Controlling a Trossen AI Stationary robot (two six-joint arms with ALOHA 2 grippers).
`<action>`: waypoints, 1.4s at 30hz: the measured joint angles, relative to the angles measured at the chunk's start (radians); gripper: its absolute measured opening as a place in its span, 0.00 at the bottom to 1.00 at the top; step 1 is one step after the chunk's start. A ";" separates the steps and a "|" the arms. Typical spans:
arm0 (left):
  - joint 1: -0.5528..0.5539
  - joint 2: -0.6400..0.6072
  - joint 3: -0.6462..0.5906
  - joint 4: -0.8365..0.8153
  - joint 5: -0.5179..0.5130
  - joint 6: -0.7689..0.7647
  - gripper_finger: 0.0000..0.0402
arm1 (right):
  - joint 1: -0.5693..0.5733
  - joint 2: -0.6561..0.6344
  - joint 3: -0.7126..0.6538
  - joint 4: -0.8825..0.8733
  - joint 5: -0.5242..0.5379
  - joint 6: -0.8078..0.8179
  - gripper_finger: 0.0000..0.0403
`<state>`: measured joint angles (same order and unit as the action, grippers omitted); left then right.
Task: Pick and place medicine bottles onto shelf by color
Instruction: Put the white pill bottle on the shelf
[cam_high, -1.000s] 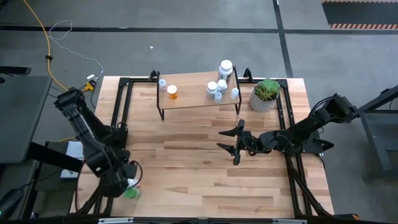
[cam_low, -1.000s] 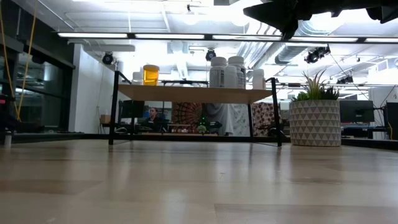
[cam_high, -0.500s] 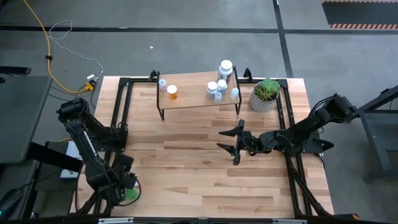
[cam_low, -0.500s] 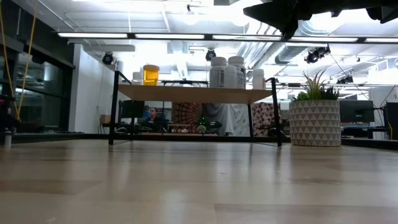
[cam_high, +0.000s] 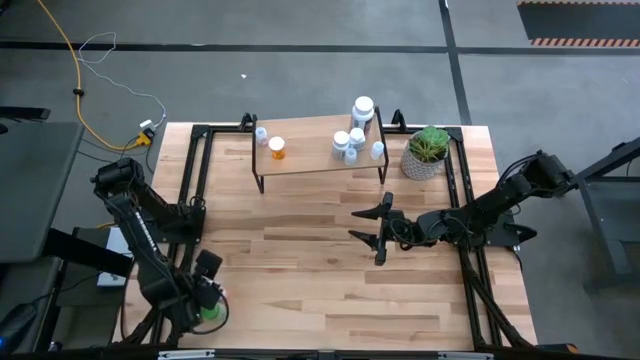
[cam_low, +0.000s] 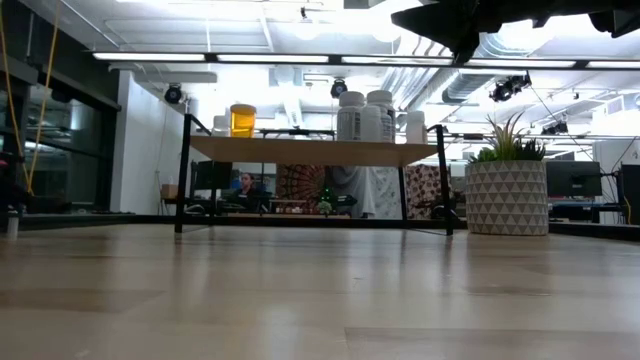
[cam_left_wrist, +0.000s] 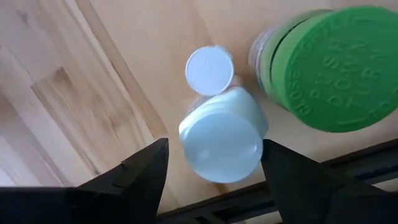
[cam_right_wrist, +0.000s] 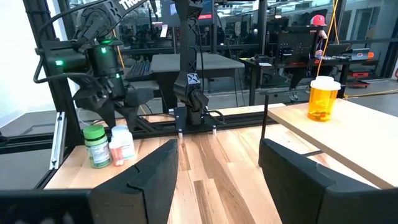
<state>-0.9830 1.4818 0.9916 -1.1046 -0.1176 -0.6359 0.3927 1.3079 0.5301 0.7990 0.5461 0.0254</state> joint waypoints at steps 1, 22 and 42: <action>0.004 0.000 0.000 0.005 0.001 0.009 0.61 | 0.000 0.000 0.000 0.000 0.000 0.000 0.54; 0.074 0.000 0.000 0.002 0.028 0.089 0.61 | 0.000 0.000 0.000 -0.002 0.000 0.000 0.54; 0.075 0.000 -0.001 0.007 0.023 0.242 0.61 | 0.000 0.000 0.000 -0.002 0.000 0.019 0.54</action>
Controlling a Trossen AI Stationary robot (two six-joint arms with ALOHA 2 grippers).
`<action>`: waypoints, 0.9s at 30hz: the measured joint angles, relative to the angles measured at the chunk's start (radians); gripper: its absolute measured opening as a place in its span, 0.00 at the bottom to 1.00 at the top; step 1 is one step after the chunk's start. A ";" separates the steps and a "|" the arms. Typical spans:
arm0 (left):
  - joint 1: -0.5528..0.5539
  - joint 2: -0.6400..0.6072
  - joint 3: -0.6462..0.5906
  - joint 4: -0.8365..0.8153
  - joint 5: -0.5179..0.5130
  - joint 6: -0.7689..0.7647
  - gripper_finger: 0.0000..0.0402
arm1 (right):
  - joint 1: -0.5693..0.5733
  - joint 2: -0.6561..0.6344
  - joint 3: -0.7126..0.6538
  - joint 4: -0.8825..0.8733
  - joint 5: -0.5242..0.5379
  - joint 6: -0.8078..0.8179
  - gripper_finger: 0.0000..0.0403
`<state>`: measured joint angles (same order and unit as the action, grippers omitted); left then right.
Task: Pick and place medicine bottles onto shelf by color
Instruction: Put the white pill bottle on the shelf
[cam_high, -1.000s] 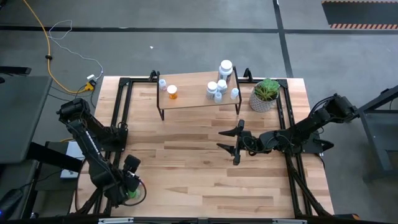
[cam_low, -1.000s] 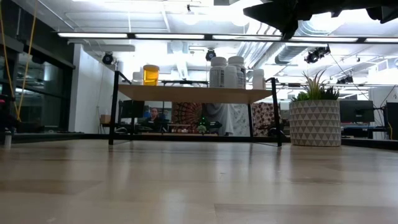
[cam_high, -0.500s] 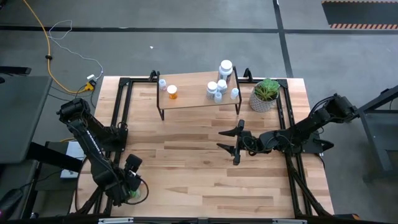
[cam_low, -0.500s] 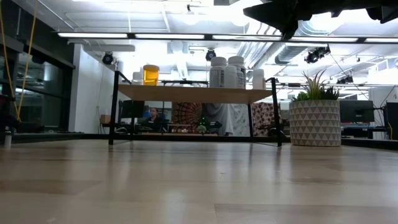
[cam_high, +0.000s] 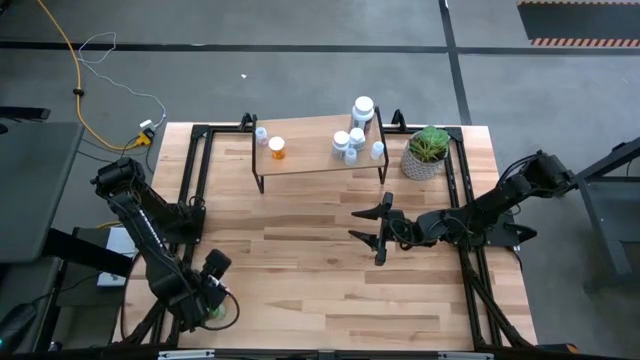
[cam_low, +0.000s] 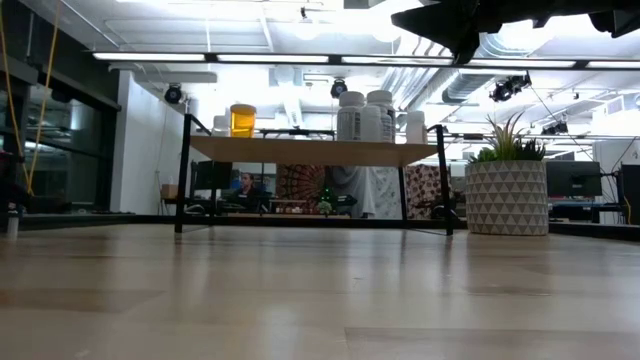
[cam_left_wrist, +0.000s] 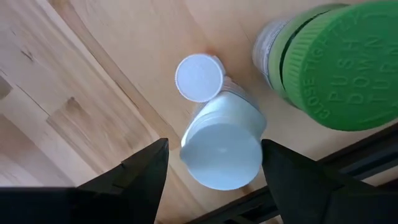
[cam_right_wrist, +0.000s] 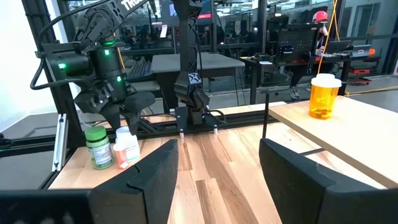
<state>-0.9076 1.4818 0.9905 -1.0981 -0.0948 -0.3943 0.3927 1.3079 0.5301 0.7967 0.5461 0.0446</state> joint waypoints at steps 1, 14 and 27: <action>0.002 0.000 0.000 0.000 0.001 0.007 0.61 | 0.000 0.000 0.000 0.000 0.000 0.000 0.54; 0.012 0.003 0.000 -0.001 0.061 0.039 0.61 | 0.000 0.000 0.000 -0.005 0.000 0.002 0.54; 0.012 0.003 0.000 0.001 0.057 0.084 0.57 | 0.000 0.000 0.000 -0.007 0.000 0.003 0.54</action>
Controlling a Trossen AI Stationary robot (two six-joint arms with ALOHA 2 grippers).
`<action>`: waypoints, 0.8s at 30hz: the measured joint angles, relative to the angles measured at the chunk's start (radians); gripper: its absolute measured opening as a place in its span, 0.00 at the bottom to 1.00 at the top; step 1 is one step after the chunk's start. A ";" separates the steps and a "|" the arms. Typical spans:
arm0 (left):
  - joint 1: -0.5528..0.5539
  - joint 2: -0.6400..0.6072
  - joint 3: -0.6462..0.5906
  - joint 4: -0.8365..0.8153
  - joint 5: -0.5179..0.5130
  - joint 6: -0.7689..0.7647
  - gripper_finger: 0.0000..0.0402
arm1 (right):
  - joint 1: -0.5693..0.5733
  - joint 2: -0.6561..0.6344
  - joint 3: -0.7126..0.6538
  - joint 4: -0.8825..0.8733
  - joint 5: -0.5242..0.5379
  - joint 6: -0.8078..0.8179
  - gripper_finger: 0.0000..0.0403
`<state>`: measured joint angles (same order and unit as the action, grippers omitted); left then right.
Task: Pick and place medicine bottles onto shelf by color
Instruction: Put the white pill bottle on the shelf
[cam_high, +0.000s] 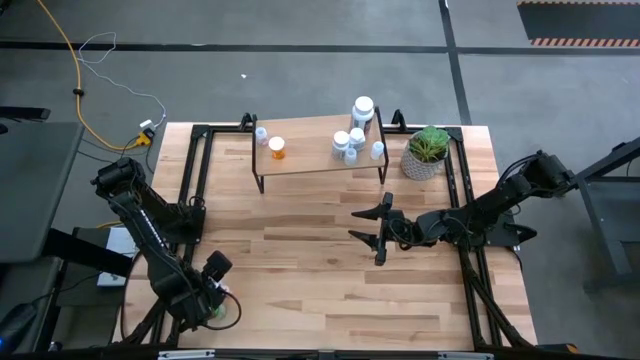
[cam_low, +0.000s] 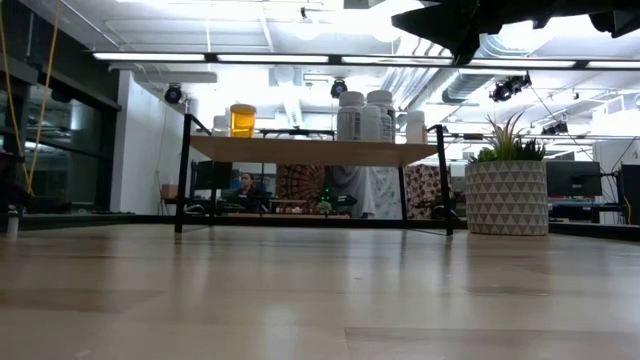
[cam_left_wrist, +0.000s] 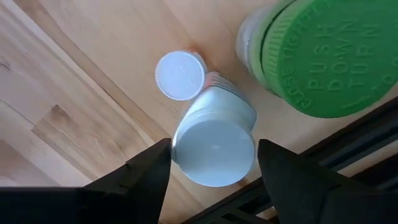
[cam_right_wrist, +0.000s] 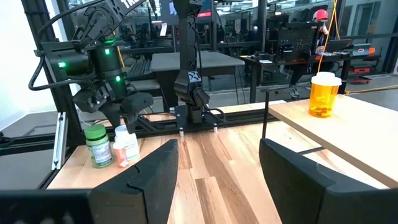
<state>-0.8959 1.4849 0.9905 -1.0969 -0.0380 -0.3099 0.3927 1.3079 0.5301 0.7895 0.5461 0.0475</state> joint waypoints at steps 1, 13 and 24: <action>0.000 0.000 0.000 0.000 -0.006 0.000 0.55 | 0.000 0.000 0.000 0.000 0.000 0.000 0.54; 0.006 0.000 0.000 -0.013 -0.037 0.007 0.39 | 0.000 0.000 0.000 0.000 0.000 -0.002 0.54; 0.072 -0.052 0.088 -0.222 -0.155 -0.045 0.41 | 0.000 0.000 0.000 0.000 0.000 -0.003 0.54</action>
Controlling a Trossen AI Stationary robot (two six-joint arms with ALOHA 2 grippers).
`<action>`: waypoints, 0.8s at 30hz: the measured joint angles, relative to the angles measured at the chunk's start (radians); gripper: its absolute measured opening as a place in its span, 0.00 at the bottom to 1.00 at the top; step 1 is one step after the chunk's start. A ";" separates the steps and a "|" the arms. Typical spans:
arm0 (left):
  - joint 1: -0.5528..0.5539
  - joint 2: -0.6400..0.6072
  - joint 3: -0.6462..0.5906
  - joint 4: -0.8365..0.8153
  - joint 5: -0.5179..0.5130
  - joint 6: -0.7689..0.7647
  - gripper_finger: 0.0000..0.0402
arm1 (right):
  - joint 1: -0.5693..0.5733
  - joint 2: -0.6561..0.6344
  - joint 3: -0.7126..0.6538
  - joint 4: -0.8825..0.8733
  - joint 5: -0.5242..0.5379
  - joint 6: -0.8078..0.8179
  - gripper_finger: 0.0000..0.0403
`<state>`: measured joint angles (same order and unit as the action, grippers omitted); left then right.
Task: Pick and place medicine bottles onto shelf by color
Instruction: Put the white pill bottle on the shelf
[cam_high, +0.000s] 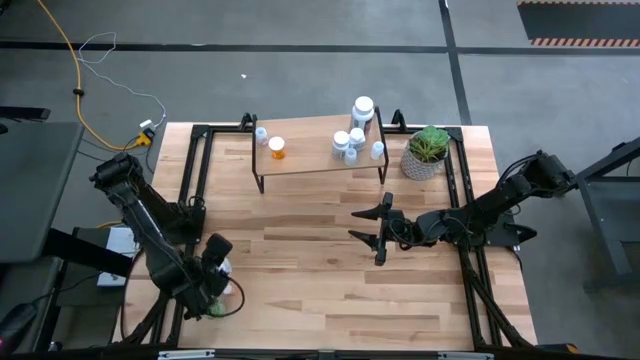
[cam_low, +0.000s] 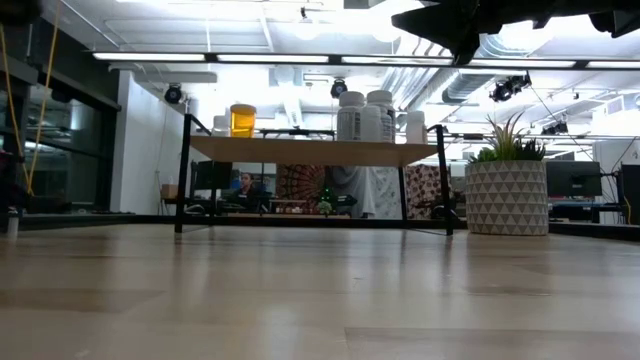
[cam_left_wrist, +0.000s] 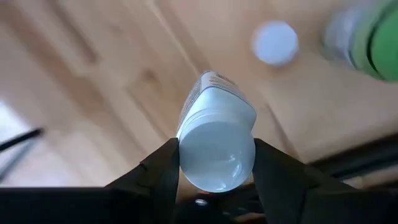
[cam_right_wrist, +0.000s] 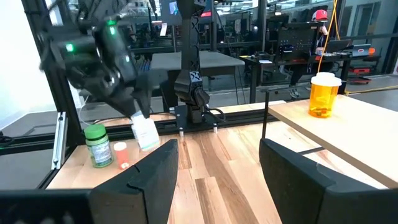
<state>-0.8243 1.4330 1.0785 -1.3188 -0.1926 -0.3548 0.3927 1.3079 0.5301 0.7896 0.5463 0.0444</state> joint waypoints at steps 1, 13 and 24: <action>0.009 -0.008 0.020 -0.021 -0.026 -0.001 0.41 | 0.000 0.000 0.000 0.000 0.000 0.000 0.54; 0.308 -0.051 0.312 -0.167 -0.393 0.114 0.41 | 0.000 0.000 0.000 0.001 0.000 0.000 0.54; 0.826 0.139 0.684 -0.129 -0.267 0.280 0.41 | 0.000 0.000 0.000 0.001 0.000 0.000 0.54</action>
<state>0.0015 1.5718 1.7620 -1.4479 -0.4591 -0.0750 0.3927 1.3079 0.5301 0.7906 0.5465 0.0441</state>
